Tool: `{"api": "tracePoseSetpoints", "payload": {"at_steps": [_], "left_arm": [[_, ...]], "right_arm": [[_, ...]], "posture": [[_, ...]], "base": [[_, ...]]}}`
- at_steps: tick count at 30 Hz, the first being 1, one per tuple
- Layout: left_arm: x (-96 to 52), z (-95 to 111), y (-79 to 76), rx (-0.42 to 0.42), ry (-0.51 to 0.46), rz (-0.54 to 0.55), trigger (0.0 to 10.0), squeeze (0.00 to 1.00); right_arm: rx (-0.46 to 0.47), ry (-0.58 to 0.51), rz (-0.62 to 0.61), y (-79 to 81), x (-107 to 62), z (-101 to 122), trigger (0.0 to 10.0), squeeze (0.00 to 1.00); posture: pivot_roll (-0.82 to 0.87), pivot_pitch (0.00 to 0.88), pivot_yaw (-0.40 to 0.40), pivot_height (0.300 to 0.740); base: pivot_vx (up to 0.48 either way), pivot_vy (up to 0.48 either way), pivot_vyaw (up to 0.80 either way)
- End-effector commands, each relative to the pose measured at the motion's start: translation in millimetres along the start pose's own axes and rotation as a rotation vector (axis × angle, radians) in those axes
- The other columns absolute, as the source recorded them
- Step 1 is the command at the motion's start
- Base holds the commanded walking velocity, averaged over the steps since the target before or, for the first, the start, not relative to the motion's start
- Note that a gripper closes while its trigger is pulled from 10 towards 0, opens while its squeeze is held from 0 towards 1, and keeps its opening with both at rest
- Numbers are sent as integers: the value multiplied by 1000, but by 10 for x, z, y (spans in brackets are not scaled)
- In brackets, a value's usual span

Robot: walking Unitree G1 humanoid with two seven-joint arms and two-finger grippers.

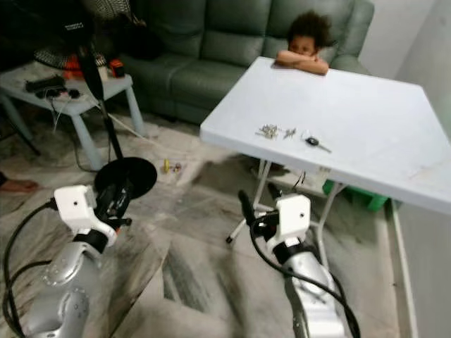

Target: Hang keys on a hook

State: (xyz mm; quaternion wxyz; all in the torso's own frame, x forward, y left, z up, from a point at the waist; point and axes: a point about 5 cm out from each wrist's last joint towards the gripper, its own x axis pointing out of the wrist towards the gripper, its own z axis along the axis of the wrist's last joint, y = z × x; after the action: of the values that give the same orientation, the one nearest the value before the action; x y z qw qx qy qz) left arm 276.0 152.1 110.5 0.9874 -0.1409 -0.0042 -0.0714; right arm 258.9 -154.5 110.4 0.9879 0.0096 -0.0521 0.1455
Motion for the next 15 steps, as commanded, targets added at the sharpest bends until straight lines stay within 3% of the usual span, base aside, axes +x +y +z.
{"api": "tracePoseSetpoints", "payload": {"at_steps": [1, 9, 15], "left_arm": [[15, 17, 10, 19, 0, 2, 10000, 0], [10, 12, 0, 23, 0, -3, 10000, 0], [8, 8, -14, 27, 0, -7, 10000, 0]], "right_arm": [[1, -15, -4, -3, 23, 43, 10000, 0], [23, -6, -3, -12, 22, 41, 10000, 0], [24, -2, 3, -4, 34, 49, 10000, 0]], "posture": [[86, 0, -63, 740], [86, 0, -64, 740], [84, 0, -66, 740]], "base": [[0, 0, 0], [0, 0, 0], [0, 0, -738]]}}
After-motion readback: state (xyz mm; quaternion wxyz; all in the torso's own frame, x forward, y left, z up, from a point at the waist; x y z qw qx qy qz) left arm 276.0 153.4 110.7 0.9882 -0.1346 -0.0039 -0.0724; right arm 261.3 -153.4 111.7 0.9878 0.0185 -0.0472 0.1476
